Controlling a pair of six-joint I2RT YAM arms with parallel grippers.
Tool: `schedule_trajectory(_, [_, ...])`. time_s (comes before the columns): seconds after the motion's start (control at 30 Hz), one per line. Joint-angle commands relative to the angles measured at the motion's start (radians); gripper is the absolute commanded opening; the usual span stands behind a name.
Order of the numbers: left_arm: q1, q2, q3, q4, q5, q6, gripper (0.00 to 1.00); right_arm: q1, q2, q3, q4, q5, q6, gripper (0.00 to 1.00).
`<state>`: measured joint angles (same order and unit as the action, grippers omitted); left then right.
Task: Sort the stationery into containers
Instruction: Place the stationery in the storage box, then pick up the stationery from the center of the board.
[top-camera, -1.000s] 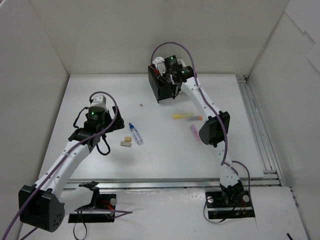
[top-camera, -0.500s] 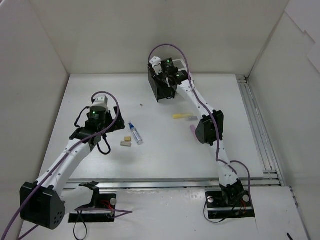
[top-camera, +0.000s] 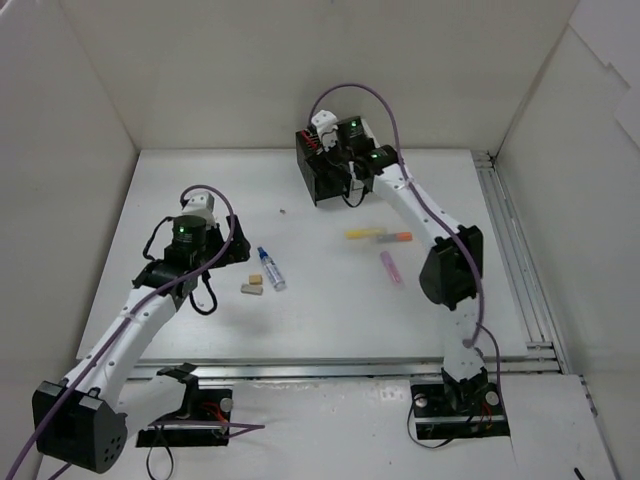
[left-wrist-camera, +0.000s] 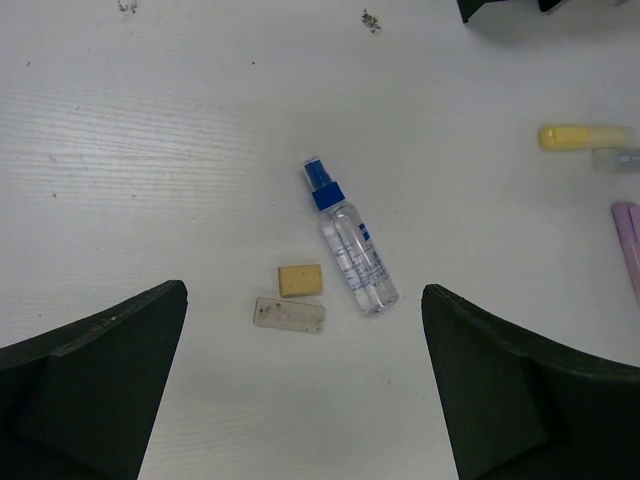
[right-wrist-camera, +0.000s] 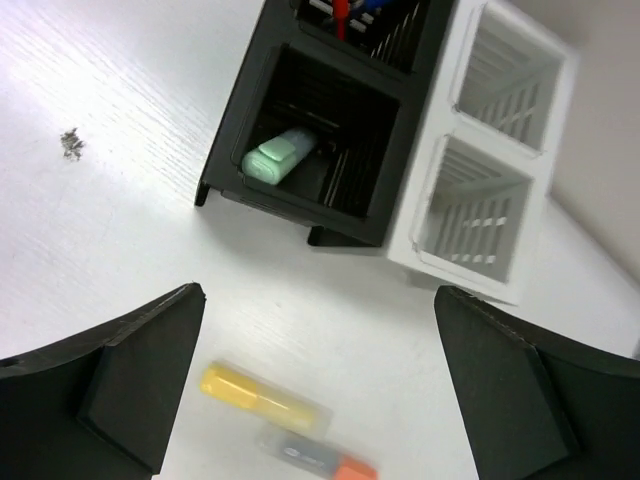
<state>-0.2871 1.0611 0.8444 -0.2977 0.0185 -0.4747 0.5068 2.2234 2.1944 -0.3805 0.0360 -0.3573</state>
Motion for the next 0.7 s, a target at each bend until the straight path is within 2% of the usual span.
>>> schedule_trajectory(0.0, [-0.003, -0.065, 0.018, 0.017, 0.05, 0.011, 1.0, 0.007, -0.291, -0.22, 0.109, -0.08, -0.117, 0.98])
schedule_trajectory(0.03, [-0.015, -0.076, 0.003, 0.016, 0.055, 0.011, 1.0, -0.002, -0.329, -0.292, 0.106, -0.102, -0.17, 0.98])
schedule_trajectory(0.07, [-0.015, -0.101, -0.008, 0.015, 0.063, 0.013, 1.0, -0.005, -0.365, -0.292, 0.106, -0.161, -0.245, 0.98])
schedule_trajectory(0.1, [-0.015, -0.111, -0.016, 0.017, 0.069, 0.011, 1.0, -0.008, -0.442, -0.496, 0.104, -0.191, -0.407, 0.98])
schedule_trajectory(0.2, [-0.026, -0.151, -0.047, 0.019, 0.07, -0.002, 1.0, -0.037, -0.56, -0.709, 0.091, -0.29, -0.648, 0.98])
schedule_trajectory(0.23, [-0.038, -0.161, -0.056, 0.017, 0.07, -0.004, 1.0, -0.045, -0.571, -0.728, 0.077, -0.307, -0.672, 0.98])
schedule_trajectory(0.37, [-0.047, -0.188, -0.07, 0.008, 0.06, -0.015, 1.0, -0.076, -0.527, -0.687, -0.038, -0.404, -0.718, 0.98])
schedule_trajectory(0.5, [-0.057, -0.185, -0.056, -0.021, 0.038, -0.021, 1.0, -0.091, -0.33, -0.536, -0.178, -0.406, -0.766, 0.98])
schedule_trajectory(0.67, [-0.066, -0.174, -0.033, -0.06, 0.003, -0.033, 1.0, -0.103, -0.142, -0.401, -0.196, -0.396, -0.779, 0.97])
